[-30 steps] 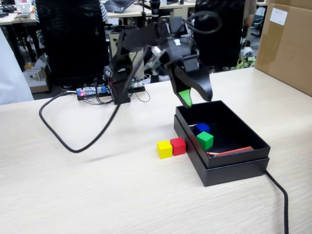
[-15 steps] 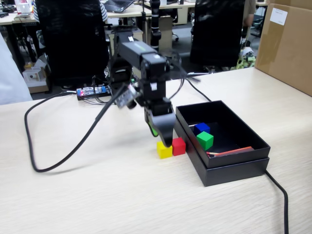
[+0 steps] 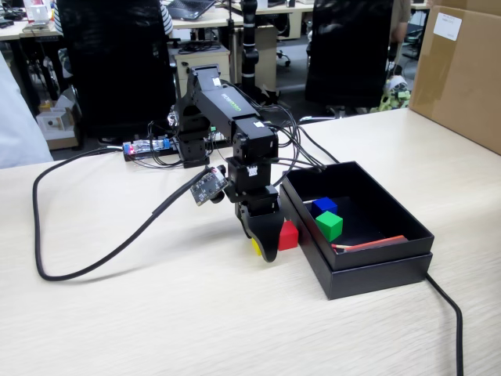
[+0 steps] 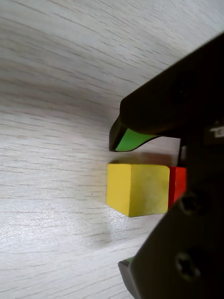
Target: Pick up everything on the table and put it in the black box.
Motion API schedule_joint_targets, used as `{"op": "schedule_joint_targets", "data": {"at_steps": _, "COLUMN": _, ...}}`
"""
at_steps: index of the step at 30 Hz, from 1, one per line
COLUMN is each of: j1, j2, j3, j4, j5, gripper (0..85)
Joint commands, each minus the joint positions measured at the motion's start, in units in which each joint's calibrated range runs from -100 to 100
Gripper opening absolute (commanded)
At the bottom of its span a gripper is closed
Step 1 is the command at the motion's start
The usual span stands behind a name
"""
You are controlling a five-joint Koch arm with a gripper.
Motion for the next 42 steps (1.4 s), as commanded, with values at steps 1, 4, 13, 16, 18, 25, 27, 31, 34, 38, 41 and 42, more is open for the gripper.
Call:
{"op": "schedule_joint_targets", "data": {"at_steps": 1, "j1": 0.5, "j2": -1.2, "j3": 4.7, "j4": -0.2, "j5": 0.6, "gripper": 44.4}}
{"op": "schedule_joint_targets", "data": {"at_steps": 4, "j1": 0.5, "j2": -0.4, "j3": 4.7, "j4": -0.2, "j5": 1.0, "gripper": 39.5}}
{"op": "schedule_joint_targets", "data": {"at_steps": 13, "j1": -0.6, "j2": -5.5, "j3": 3.8, "j4": -0.2, "j5": 1.4, "gripper": 16.2}}
{"op": "schedule_joint_targets", "data": {"at_steps": 16, "j1": -1.1, "j2": -14.1, "j3": 3.1, "j4": -0.2, "j5": 0.7, "gripper": 16.2}}
{"op": "schedule_joint_targets", "data": {"at_steps": 18, "j1": -0.8, "j2": -25.9, "j3": 4.2, "j4": -0.2, "j5": -0.6, "gripper": 16.2}}
{"op": "schedule_joint_targets", "data": {"at_steps": 25, "j1": 9.0, "j2": -24.7, "j3": 16.3, "j4": -0.2, "j5": -0.8, "gripper": 16.4}}
{"op": "schedule_joint_targets", "data": {"at_steps": 27, "j1": 10.6, "j2": -19.2, "j3": 18.7, "j4": -0.2, "j5": -0.5, "gripper": 16.4}}
{"op": "schedule_joint_targets", "data": {"at_steps": 31, "j1": 12.5, "j2": -10.9, "j3": 20.9, "j4": -0.2, "j5": 0.6, "gripper": 16.5}}
{"op": "schedule_joint_targets", "data": {"at_steps": 34, "j1": 12.8, "j2": -6.7, "j3": 20.9, "j4": -0.2, "j5": 0.9, "gripper": 16.9}}
{"op": "schedule_joint_targets", "data": {"at_steps": 38, "j1": 13.0, "j2": -2.0, "j3": 22.2, "j4": -0.2, "j5": 1.3, "gripper": 16.9}}
{"op": "schedule_joint_targets", "data": {"at_steps": 41, "j1": 13.0, "j2": 1.8, "j3": 26.2, "j4": -0.2, "j5": 1.8, "gripper": 16.9}}
{"op": "schedule_joint_targets", "data": {"at_steps": 42, "j1": 12.9, "j2": 3.0, "j3": 27.4, "j4": -0.2, "j5": 2.0, "gripper": 16.9}}
